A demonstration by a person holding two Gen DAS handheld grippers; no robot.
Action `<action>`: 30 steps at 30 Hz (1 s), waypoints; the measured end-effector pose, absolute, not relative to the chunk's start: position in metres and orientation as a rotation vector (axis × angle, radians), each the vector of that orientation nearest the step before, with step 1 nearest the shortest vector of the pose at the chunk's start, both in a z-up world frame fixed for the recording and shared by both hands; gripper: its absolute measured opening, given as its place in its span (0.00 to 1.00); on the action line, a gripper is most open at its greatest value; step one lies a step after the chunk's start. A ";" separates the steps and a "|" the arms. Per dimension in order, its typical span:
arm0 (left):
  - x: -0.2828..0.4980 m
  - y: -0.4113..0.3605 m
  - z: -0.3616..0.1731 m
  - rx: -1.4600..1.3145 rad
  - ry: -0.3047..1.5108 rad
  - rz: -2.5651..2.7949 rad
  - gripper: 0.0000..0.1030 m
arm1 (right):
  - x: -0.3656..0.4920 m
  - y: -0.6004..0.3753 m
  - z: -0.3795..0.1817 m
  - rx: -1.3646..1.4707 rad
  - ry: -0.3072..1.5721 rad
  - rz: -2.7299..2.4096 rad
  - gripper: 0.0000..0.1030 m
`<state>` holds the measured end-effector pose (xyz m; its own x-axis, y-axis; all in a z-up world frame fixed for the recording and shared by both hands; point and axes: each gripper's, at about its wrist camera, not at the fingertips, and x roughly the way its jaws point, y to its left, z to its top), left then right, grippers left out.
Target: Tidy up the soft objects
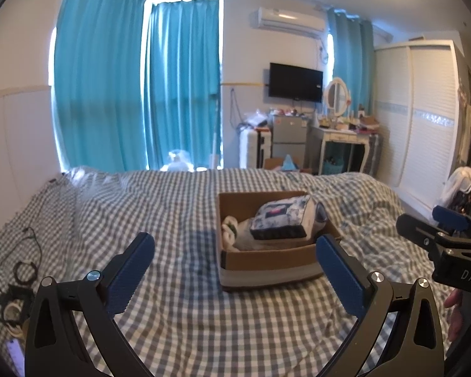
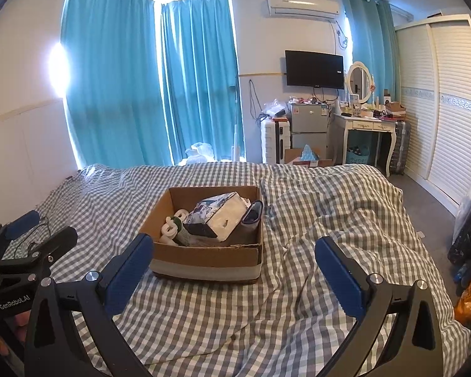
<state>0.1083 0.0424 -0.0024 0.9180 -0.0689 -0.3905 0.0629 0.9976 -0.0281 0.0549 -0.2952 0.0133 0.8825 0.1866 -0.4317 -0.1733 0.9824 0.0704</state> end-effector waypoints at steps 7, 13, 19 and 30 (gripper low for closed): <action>0.108 0.045 -0.001 -0.023 0.399 -0.064 1.00 | 0.054 -0.293 0.013 0.025 0.456 0.182 1.00; 0.108 0.044 -0.001 -0.018 0.407 -0.070 1.00 | 0.052 -0.292 0.016 0.027 0.449 0.173 1.00; 0.106 0.042 -0.001 -0.012 0.406 -0.062 1.00 | 0.052 -0.291 0.016 0.026 0.458 0.172 1.00; 0.106 0.041 0.000 -0.002 0.411 -0.053 1.00 | 0.055 -0.289 0.016 0.023 0.466 0.157 1.00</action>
<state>0.1055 0.0411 -0.0001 0.9153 -0.0515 -0.3994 0.0508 0.9986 -0.0124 0.0545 -0.2890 0.0160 0.8815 0.1562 -0.4455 -0.1456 0.9876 0.0582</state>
